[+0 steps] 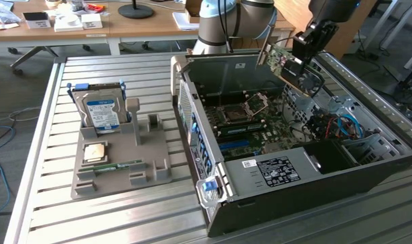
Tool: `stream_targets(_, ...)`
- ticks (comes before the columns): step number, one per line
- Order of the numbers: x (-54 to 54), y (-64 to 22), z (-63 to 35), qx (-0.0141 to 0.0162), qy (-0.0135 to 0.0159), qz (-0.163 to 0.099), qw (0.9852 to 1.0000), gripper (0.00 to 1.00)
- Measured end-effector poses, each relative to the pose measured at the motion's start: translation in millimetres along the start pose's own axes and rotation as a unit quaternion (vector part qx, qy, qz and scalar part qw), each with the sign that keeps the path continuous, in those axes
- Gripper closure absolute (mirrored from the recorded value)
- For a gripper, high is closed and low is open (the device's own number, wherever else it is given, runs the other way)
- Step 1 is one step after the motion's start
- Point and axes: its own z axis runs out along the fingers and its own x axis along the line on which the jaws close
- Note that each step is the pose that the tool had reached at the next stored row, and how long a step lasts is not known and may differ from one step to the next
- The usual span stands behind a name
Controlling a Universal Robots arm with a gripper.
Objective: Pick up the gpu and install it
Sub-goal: 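Insert the gpu into the slot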
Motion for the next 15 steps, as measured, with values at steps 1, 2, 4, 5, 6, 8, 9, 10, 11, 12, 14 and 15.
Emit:
stream_targets(1, 0.0, 0.0, 0.1, -0.0001, 0.0004, -0.009, 1.0, 0.73)
stream_targets(2, 0.0, 0.0, 0.2, -0.0003, 0.0008, -0.018, 0.9998, 0.73)
stream_targets(4, 0.0, 0.0, 0.3, -0.0006, 0.0017, -0.036, 0.9994, 0.73)
stream_targets(5, 0.0, 0.0, 0.4, -0.0008, 0.0021, -0.045, 0.999, 0.73)
stream_targets(6, 0.0, 0.0, 0.5, -0.001, 0.0026, -0.055, 0.9985, 0.73)
stream_targets(8, 0.0, 0.0, 0.7, -0.0013, 0.0034, -0.073, 0.9974, 0.73)
stream_targets(9, 0.0, 0.0, 0.8, -0.0015, 0.0038, -0.082, 0.9967, 0.73)
stream_targets(10, 0.0, 0.0, 0.9, -0.0016, 0.0042, -0.09, 0.9959, 0.73)
stream_targets(11, 0.0, 0.0, 0.9, -0.0017, 0.0046, -0.099, 0.995, 0.73)
stream_targets(12, 0.0, 0.0, 1.0, -0.0019, 0.005, -0.108, 0.9941, 0.73)
stream_targets(14, 0.0, -0.1, 1.2, -0.0022, 0.0059, -0.127, 0.9919, 0.73)
stream_targets(15, 0.0, -0.1, 1.3, -0.0024, 0.0063, -0.136, 0.9907, 0.73)
